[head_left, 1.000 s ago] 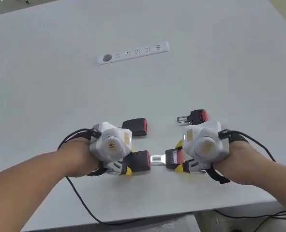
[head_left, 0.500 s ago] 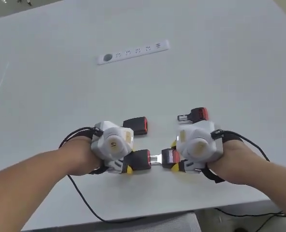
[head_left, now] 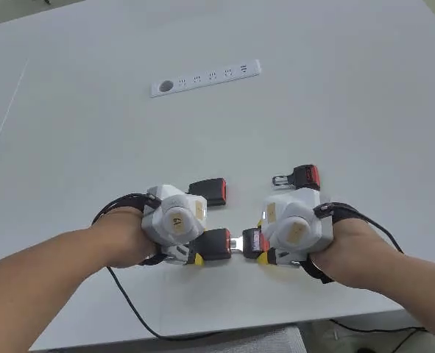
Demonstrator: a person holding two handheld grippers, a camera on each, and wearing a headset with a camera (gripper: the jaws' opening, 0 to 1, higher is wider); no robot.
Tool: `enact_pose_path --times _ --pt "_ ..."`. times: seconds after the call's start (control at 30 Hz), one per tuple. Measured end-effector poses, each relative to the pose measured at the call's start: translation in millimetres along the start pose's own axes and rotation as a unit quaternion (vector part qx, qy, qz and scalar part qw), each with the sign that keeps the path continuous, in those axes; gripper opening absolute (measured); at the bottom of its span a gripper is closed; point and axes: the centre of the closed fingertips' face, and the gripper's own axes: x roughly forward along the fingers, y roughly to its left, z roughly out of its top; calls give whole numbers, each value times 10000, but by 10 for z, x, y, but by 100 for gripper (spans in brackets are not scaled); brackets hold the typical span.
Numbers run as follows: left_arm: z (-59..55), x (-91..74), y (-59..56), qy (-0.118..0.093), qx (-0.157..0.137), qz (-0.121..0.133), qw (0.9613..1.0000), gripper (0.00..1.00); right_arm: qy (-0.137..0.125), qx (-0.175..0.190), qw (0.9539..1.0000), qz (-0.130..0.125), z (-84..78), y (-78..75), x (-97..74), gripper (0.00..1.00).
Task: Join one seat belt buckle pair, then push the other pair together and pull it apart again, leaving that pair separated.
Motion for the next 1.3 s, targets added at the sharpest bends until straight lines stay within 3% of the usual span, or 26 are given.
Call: enact_pose_path --times 0.47,0.83,0.87,1.3 --pt "-1 -3 5 -124 56 -28 9999 32 -22 -5 9999 137 29 -12 44 30" --pt "3 6 7 -12 205 -82 9998 32 -90 19 9999 142 149 -10 160 29" --pt "-11 -2 10 11 228 -75 9997 32 21 36 9999 95 112 -26 164 29" --pt "-17 -4 19 5 153 -25 9999 31 -68 33 9997 243 94 -24 134 30"
